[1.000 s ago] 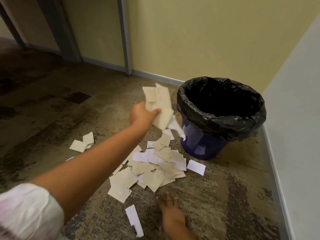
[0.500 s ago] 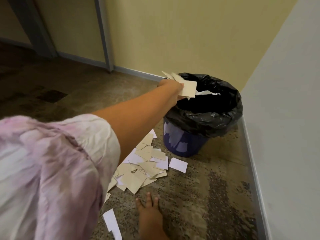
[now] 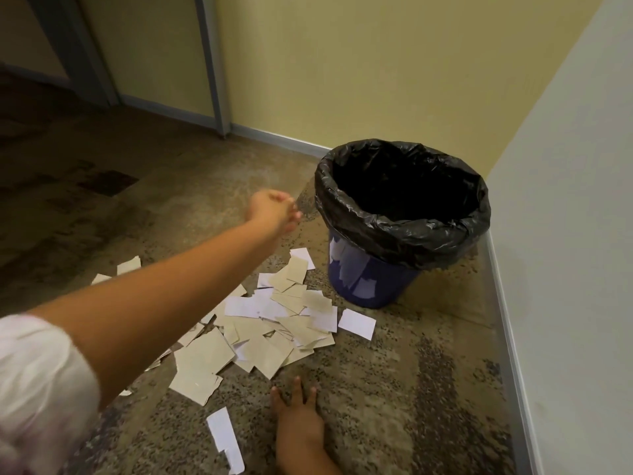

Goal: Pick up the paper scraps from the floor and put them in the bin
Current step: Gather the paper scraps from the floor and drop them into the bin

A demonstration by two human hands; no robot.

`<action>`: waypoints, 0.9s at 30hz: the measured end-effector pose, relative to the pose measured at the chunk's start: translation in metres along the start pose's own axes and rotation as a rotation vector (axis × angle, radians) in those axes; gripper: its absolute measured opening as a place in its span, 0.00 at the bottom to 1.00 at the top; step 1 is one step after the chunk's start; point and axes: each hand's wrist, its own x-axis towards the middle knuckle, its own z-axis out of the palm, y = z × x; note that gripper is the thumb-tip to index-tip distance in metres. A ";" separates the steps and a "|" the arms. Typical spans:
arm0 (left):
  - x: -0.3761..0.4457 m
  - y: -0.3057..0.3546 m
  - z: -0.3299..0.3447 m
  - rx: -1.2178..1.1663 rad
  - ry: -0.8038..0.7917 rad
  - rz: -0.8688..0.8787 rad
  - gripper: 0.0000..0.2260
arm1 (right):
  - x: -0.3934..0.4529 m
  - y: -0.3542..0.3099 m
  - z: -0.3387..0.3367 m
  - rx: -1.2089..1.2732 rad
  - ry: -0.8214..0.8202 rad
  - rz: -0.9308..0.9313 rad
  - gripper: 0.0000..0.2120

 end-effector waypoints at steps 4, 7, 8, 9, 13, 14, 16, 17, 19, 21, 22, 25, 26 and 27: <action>0.011 -0.063 -0.065 0.204 0.048 -0.037 0.02 | -0.018 0.063 0.010 -0.222 0.095 -0.078 0.40; 0.020 -0.111 -0.113 0.478 0.107 -0.093 0.10 | -0.016 0.057 0.017 -0.200 0.107 -0.078 0.41; 0.021 -0.128 -0.131 0.599 0.110 -0.122 0.13 | -0.010 0.062 0.014 -0.214 0.103 -0.081 0.42; 0.019 -0.143 -0.148 0.711 0.108 -0.140 0.16 | -0.005 0.065 0.014 -0.206 0.116 -0.075 0.43; 0.011 -0.179 -0.204 0.970 0.112 -0.186 0.21 | 0.001 0.066 0.019 -0.233 0.103 -0.057 0.45; 0.010 -0.184 -0.216 1.001 0.107 -0.194 0.21 | 0.002 0.066 0.018 -0.235 0.096 -0.052 0.46; 0.008 -0.192 -0.238 1.066 0.080 -0.206 0.22 | 0.004 0.069 0.019 -0.218 0.088 -0.045 0.47; 0.006 -0.196 -0.248 1.108 0.066 -0.198 0.23 | 0.003 0.070 0.020 -0.219 0.086 -0.042 0.48; 0.003 -0.206 -0.265 1.182 0.041 -0.171 0.26 | -0.002 0.069 0.021 -0.222 0.108 -0.056 0.47; 0.000 -0.214 -0.276 1.212 0.022 -0.184 0.29 | -0.008 0.067 0.019 -0.218 0.109 -0.056 0.47; -0.001 -0.218 -0.280 1.204 0.004 -0.201 0.30 | -0.012 0.066 0.018 -0.218 0.105 -0.054 0.47; -0.002 -0.230 -0.289 1.114 -0.051 -0.246 0.34 | -0.022 0.058 0.014 -0.215 0.086 -0.044 0.46; 0.000 -0.233 -0.291 1.115 -0.060 -0.243 0.34 | -0.025 0.056 0.013 -0.215 0.086 -0.043 0.46; 0.002 -0.236 -0.293 1.120 -0.061 -0.235 0.33 | -0.027 0.055 0.012 -0.215 0.088 -0.046 0.45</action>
